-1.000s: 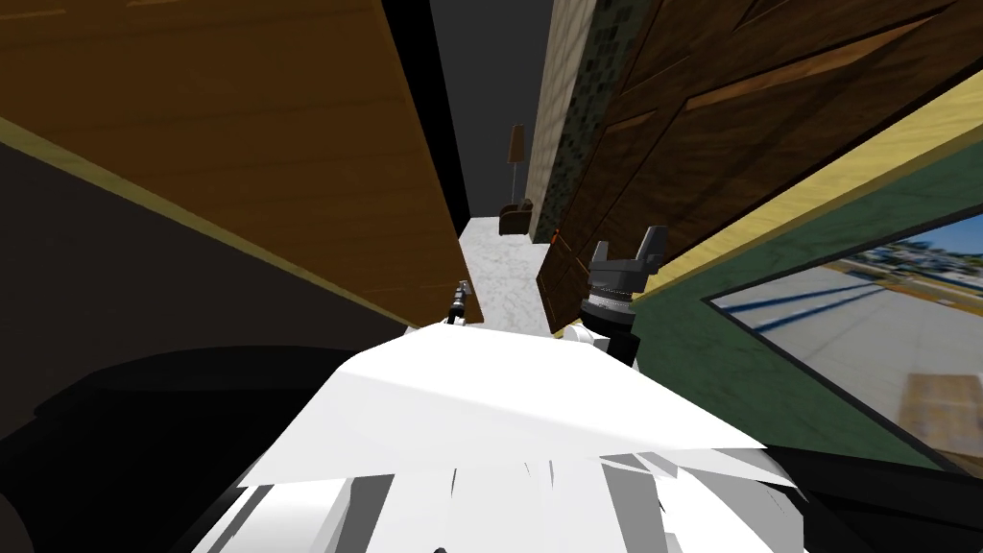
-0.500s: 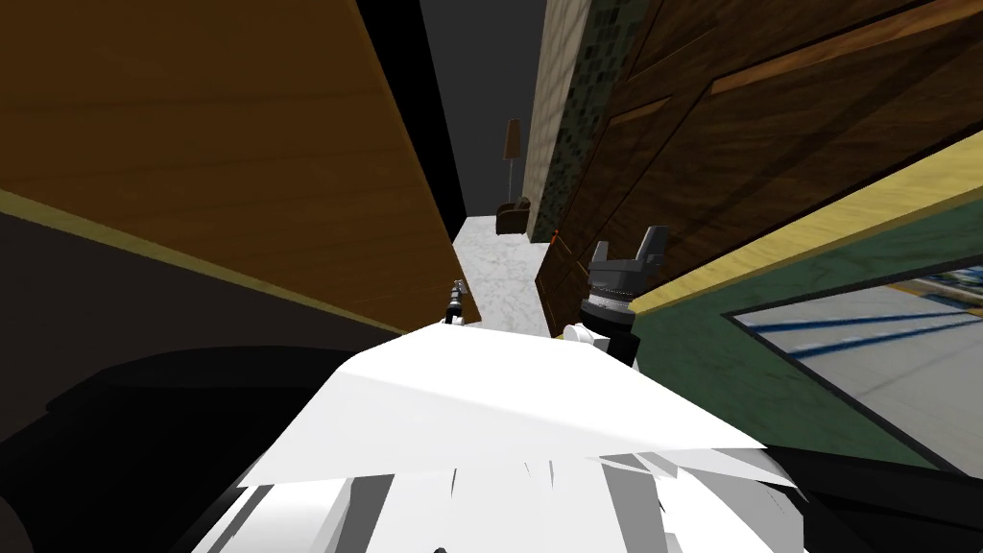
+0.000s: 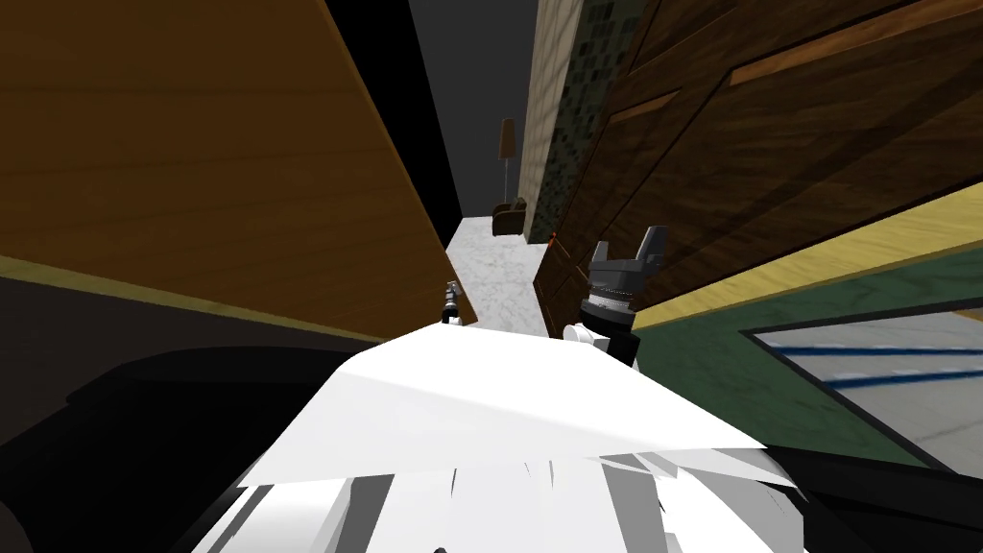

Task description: Push the door open

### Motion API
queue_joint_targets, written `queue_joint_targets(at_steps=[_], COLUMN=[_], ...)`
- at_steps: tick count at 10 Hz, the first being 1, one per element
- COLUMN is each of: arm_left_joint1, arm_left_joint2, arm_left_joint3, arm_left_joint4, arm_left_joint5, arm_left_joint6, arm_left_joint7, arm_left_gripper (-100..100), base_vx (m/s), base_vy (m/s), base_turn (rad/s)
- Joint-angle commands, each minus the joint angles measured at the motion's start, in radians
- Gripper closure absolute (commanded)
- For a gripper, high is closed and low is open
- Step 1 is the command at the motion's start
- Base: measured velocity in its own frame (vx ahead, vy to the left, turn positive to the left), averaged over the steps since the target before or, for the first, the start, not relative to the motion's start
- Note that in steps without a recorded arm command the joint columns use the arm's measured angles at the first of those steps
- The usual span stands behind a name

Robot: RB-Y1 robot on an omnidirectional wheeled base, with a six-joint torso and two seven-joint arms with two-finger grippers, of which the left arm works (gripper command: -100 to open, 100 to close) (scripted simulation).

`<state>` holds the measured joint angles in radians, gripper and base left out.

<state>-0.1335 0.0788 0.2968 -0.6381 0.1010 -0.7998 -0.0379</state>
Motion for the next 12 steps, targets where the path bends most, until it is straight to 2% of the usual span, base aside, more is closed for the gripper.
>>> queue_joint_targets(at_steps=[1,2,3,7,9,11,12], arm_left_joint1=[-0.023,-0.017,-0.017,0.004,0.004,0.018,0.018], arm_left_joint2=[0.020,0.019,0.019,0.013,0.013,0.006,0.006], arm_left_joint3=[0.024,0.041,0.041,0.101,0.101,0.141,0.141], arm_left_joint4=[0.041,0.031,0.031,0.000,0.000,-0.022,-0.022], arm_left_joint5=[0.017,0.036,0.036,0.099,0.099,0.141,0.141], arm_left_joint6=[-0.029,-0.026,-0.026,-0.016,-0.016,-0.010,-0.010], arm_left_joint7=[-0.010,-0.026,-0.026,-0.079,-0.079,-0.114,-0.114], arm_left_gripper=[100,100,100,100,100,100,100], base_vx=[0.113,0.109,0.092,0.131,0.091,0.156,0.136], base_vy=[0.010,-0.007,-0.002,0.001,0.002,0.022,0.010], base_turn=[0.001,-0.060,-0.010,-0.051,0.008,-0.074,-0.007])
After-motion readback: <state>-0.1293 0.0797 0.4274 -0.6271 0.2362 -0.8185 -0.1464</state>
